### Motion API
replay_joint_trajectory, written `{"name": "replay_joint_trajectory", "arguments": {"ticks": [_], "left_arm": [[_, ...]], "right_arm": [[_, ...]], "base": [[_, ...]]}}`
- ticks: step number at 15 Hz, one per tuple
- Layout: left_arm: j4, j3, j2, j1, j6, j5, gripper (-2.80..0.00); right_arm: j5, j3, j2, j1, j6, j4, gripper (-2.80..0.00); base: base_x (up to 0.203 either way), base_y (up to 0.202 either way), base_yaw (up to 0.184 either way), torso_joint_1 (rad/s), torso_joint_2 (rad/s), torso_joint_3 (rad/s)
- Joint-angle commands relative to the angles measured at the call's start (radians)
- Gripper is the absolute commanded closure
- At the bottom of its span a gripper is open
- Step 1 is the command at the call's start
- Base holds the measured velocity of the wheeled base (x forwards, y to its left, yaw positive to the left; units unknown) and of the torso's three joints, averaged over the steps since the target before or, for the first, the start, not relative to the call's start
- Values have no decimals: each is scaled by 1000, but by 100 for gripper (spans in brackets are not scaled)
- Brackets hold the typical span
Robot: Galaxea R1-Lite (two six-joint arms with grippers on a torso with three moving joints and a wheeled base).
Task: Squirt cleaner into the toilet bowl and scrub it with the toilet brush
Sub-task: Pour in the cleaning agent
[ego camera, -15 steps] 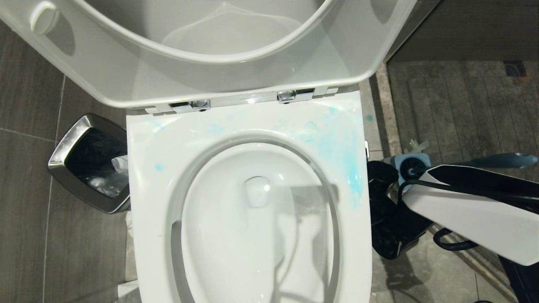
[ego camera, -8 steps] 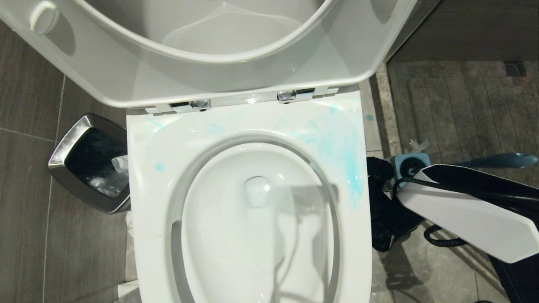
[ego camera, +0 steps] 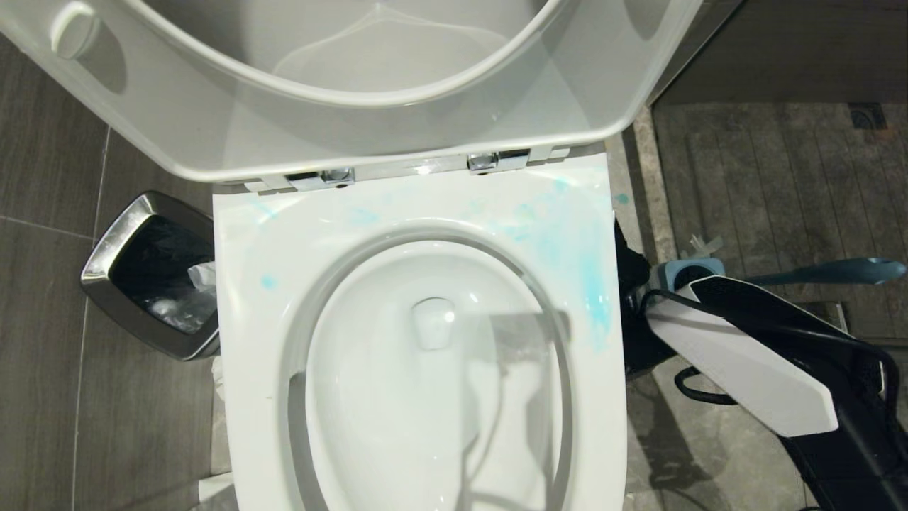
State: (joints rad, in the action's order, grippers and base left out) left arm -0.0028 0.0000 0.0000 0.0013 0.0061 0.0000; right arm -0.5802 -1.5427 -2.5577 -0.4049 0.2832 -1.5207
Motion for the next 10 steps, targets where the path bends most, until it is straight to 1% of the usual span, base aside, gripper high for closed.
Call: {"name": "replay_joint_trajectory", "arguments": {"ticks": [1, 5, 7, 8, 9, 10], "left_arm": [[0, 0, 0, 0, 0, 0, 0], [0, 0, 0, 0, 0, 0, 0], [0, 0, 0, 0, 0, 0, 0], [0, 0, 0, 0, 0, 0, 0], [0, 0, 0, 0, 0, 0, 0], [0, 0, 1, 0, 0, 0, 0]], "right_arm": [[-4, -120, -79, -7, 1, -9, -280], [-3, -246, -130, -15, 16, -9, -280], [-2, -347, -166, -15, 24, -9, -280], [0, -399, -191, -15, 38, -9, -280], [1, -435, -216, -14, 68, -9, -280], [3, -439, -222, -14, 79, -9, -280]], "base": [[0, 0, 0, 0, 0, 0], [0, 0, 0, 0, 0, 0], [0, 0, 0, 0, 0, 0], [0, 0, 0, 0, 0, 0], [0, 0, 0, 0, 0, 0], [0, 0, 0, 0, 0, 0]]}}
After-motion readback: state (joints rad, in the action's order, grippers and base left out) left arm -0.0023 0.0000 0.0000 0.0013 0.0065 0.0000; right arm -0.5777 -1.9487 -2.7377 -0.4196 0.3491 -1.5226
